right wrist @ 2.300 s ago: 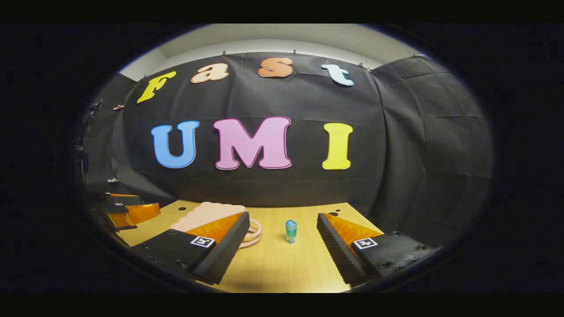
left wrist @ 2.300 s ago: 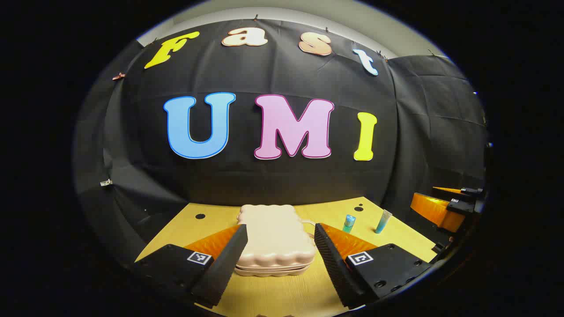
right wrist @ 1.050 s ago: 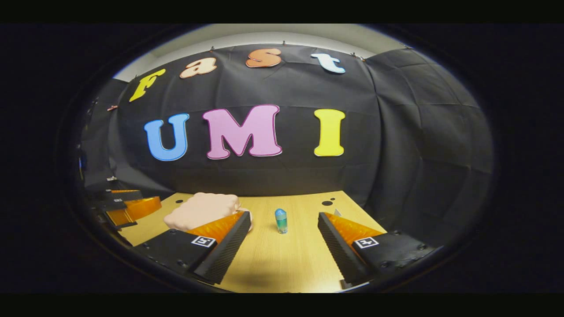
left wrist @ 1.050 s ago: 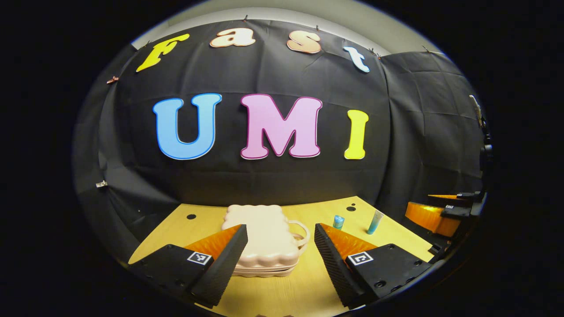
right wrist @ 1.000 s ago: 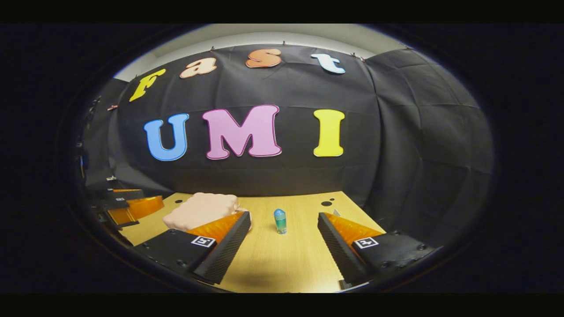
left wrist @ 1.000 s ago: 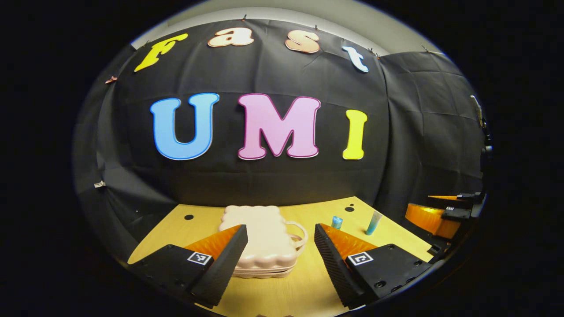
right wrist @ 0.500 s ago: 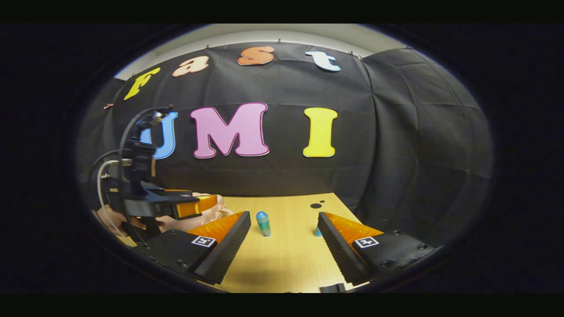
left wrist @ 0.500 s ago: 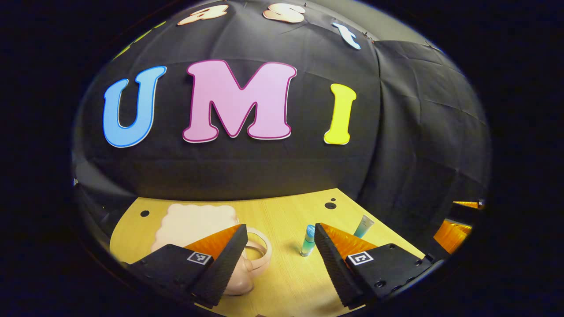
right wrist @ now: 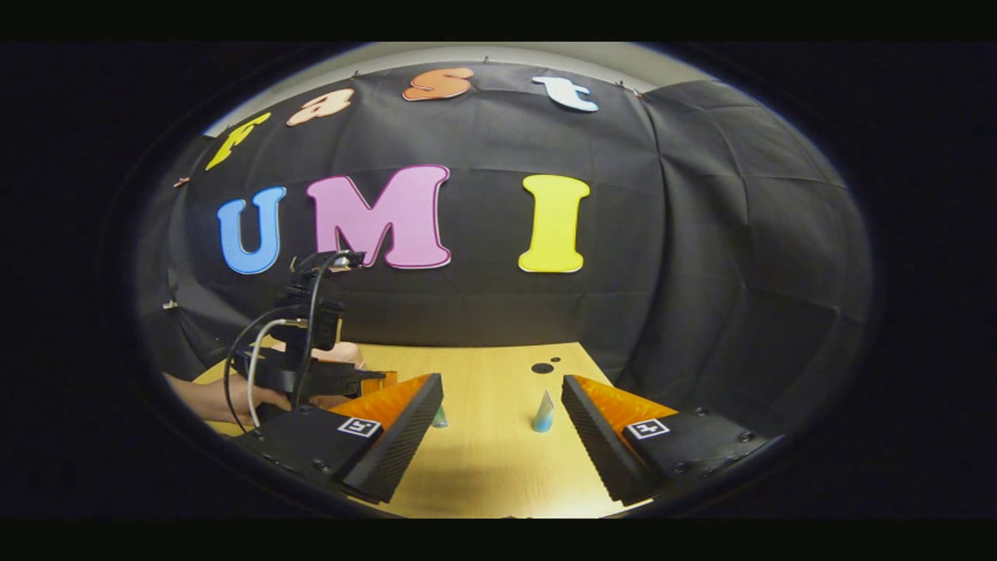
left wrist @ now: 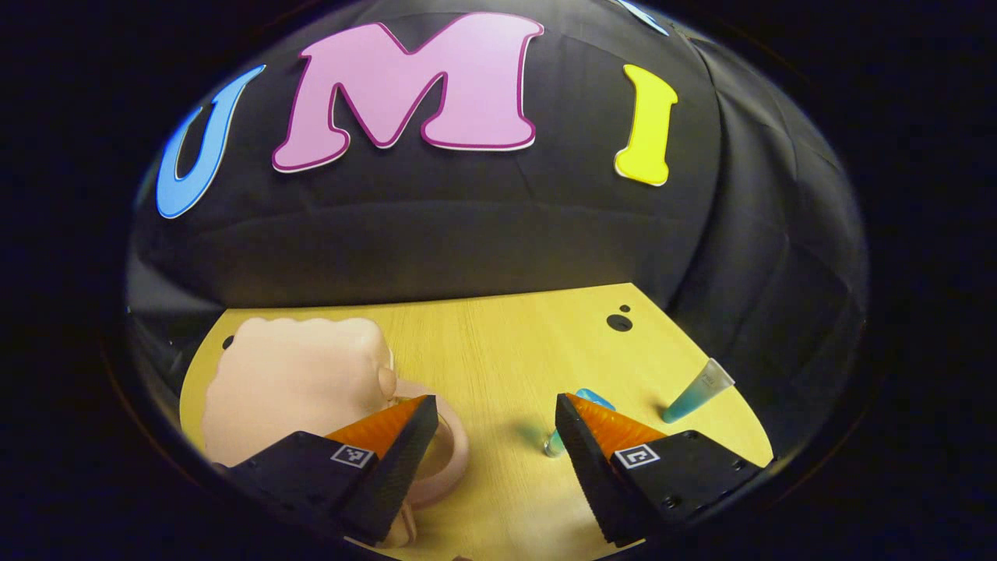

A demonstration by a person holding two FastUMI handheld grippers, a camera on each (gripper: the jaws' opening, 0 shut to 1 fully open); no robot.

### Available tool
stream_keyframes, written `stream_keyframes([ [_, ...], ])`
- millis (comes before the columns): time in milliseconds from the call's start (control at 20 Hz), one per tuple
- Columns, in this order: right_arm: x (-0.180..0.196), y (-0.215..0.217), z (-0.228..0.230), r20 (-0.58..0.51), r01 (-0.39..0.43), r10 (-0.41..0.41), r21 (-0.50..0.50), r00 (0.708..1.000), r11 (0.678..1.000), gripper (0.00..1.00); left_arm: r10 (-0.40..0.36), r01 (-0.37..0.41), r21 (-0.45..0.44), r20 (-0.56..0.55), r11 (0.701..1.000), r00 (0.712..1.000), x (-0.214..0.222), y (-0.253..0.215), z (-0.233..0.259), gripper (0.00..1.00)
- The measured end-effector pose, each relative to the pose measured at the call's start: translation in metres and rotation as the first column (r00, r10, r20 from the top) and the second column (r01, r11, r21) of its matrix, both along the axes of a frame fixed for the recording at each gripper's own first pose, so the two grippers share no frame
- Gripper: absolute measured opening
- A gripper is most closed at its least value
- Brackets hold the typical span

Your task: First open the suitcase, pack the skin care products into it, and then close the suitcase.

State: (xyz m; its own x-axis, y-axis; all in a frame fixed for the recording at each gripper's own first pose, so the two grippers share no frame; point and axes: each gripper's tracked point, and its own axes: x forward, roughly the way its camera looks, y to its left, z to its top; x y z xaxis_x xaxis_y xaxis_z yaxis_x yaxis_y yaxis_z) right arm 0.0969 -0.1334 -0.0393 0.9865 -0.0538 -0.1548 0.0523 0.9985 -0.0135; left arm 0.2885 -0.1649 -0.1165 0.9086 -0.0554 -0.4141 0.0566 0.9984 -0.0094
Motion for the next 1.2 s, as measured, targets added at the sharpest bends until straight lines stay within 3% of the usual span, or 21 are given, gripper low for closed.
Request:
stream_keyframes([
  [200, 0.000, 0.000, -0.020, -0.051, 0.006, -0.004, 0.027, 0.999, 1.000, 0.98, 0.077, -0.075, 0.031, -0.080, 0.997, 0.994, 0.013, 0.006, -0.027, 0.92],
  [250, -0.002, 0.002, -0.025, -0.067, 0.006, -0.004, 0.036, 0.998, 0.999, 0.98, 0.097, -0.093, 0.047, -0.098, 0.995, 0.990, 0.015, 0.011, -0.035, 0.87],
  [300, -0.004, 0.003, -0.030, -0.081, 0.007, -0.004, 0.045, 0.997, 0.999, 0.93, 0.118, -0.112, 0.058, -0.114, 0.992, 0.987, 0.016, 0.014, -0.039, 0.84],
  [450, -0.008, 0.007, -0.046, -0.126, 0.003, 0.004, 0.053, 0.992, 0.999, 0.98, 0.168, -0.158, 0.071, -0.156, 0.985, 0.973, 0.020, 0.025, -0.055, 0.82],
  [600, -0.007, 0.008, -0.049, -0.144, -0.003, 0.011, 0.057, 0.990, 0.998, 0.97, 0.186, -0.184, 0.031, -0.215, 0.982, 0.959, 0.021, 0.027, -0.072, 0.77],
  [700, -0.005, 0.008, -0.048, -0.147, 0.001, 0.008, 0.059, 0.989, 0.998, 0.97, 0.208, -0.210, 0.015, -0.233, 0.978, 0.950, 0.021, 0.031, -0.077, 0.62],
  [750, -0.004, 0.007, -0.047, -0.147, 0.004, 0.005, 0.062, 0.989, 0.998, 0.98, 0.213, -0.218, 0.005, -0.236, 0.976, 0.948, 0.021, 0.033, -0.077, 0.41],
  [850, -0.003, 0.008, -0.048, -0.147, 0.008, 0.001, 0.064, 0.989, 0.998, 0.97, 0.195, -0.205, -0.021, -0.238, 0.978, 0.952, 0.020, 0.030, -0.072, 0.24],
  [1050, -0.002, 0.021, -0.046, -0.141, -0.025, 0.035, 0.075, 0.989, 0.997, 0.97, 0.188, -0.207, -0.070, -0.215, 0.976, 0.958, 0.019, 0.033, -0.037, 0.17],
  [1200, -0.002, 0.038, -0.040, -0.116, -0.064, 0.073, 0.076, 0.991, 0.995, 0.98, 0.138, -0.156, -0.098, -0.172, 0.983, 0.975, 0.010, 0.049, 0.007, 0.14],
])
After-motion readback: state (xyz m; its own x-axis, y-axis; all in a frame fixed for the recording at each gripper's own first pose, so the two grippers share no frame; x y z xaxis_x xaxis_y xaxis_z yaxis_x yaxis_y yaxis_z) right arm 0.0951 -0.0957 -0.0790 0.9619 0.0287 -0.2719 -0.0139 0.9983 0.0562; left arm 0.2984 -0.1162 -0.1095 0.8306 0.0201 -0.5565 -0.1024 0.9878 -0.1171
